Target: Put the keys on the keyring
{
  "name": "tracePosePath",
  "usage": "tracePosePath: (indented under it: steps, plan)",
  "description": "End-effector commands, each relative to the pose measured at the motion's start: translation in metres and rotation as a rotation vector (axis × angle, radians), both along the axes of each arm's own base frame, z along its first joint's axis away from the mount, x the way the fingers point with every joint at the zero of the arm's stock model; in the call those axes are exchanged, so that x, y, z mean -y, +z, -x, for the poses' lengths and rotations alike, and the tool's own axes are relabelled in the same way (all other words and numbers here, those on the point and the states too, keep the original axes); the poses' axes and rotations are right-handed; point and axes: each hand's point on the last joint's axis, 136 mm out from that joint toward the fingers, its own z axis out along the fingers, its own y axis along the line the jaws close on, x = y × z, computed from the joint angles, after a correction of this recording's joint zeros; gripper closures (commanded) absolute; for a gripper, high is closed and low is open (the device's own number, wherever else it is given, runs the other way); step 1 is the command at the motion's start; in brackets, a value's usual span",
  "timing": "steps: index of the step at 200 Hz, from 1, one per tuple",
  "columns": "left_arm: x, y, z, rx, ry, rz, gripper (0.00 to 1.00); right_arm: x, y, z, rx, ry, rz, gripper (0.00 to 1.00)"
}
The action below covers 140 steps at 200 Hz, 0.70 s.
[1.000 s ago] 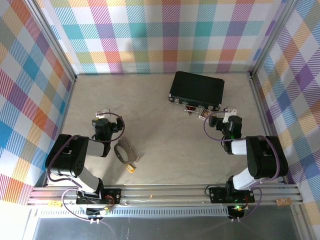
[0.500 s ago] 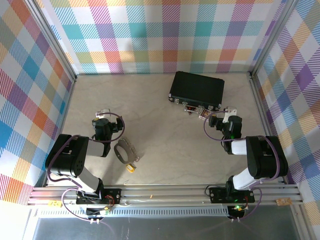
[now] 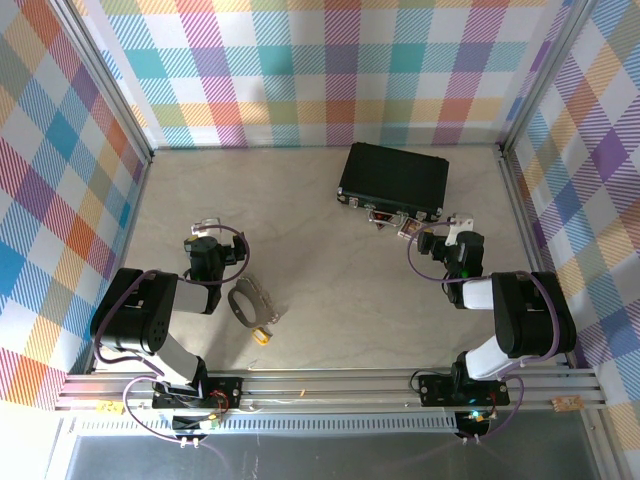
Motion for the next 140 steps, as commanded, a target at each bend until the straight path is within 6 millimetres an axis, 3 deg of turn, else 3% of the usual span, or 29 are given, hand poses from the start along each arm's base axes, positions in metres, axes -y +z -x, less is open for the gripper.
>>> tracePosePath:
  steps: [1, 61, 71, 102, 120, 140]
  plan:
    - [-0.001, 0.007, -0.005, 0.018, -0.005, -0.003, 0.00, -0.004, 0.022, -0.011, 0.022, 0.017, 0.002, 0.01]
    - [-0.001, 0.021, -0.003, 0.008, -0.006, -0.003, 0.00, -0.004, 0.040, -0.006, 0.021, 0.019, 0.003, 0.01]
    - [-0.001, 0.031, -0.003, 0.010, -0.005, -0.001, 0.00, -0.004, 0.039, -0.001, -0.003, 0.013, 0.000, 0.01]
    - [-0.008, 0.058, 0.008, -0.040, 0.066, 0.063, 0.00, -0.014, 0.062, 0.009, -0.019, 0.032, -0.038, 0.01]
    - [0.005, 0.079, 0.017, -0.066, 0.016, 0.146, 0.00, -0.020, 0.071, 0.017, -0.096, 0.004, -0.080, 0.01]
    - [0.033, 0.100, 0.030, -0.114, -0.102, 0.271, 0.00, -0.023, 0.076, 0.029, -0.210, -0.059, -0.173, 0.01]
